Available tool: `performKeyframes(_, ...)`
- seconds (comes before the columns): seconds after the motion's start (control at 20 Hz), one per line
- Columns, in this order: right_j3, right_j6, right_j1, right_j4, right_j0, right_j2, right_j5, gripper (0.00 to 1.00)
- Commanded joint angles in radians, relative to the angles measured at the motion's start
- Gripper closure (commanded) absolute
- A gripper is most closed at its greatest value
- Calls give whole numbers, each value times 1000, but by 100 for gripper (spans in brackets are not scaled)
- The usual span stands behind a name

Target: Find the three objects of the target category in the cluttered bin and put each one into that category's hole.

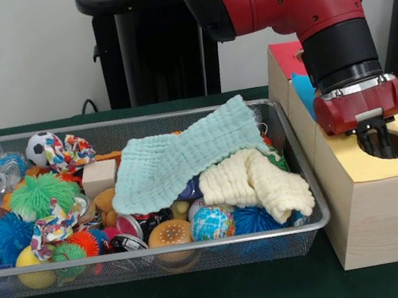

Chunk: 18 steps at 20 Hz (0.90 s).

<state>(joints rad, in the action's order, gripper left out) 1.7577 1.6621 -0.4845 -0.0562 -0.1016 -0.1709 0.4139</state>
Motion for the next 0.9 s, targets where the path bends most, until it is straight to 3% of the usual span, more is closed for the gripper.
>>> performKeyframes(0.05, -88, 153, 42, -10, -14, 22, 70, 100)
performKeyframes(0.5, -117, 90, -20, -20, -21, 67, -18, 100)
performKeyframes(0.8, -68, 130, -17, 2, -4, 65, -8, 100)
performKeyframes(0.9, -42, 161, -22, -13, -25, 21, -21, 100)
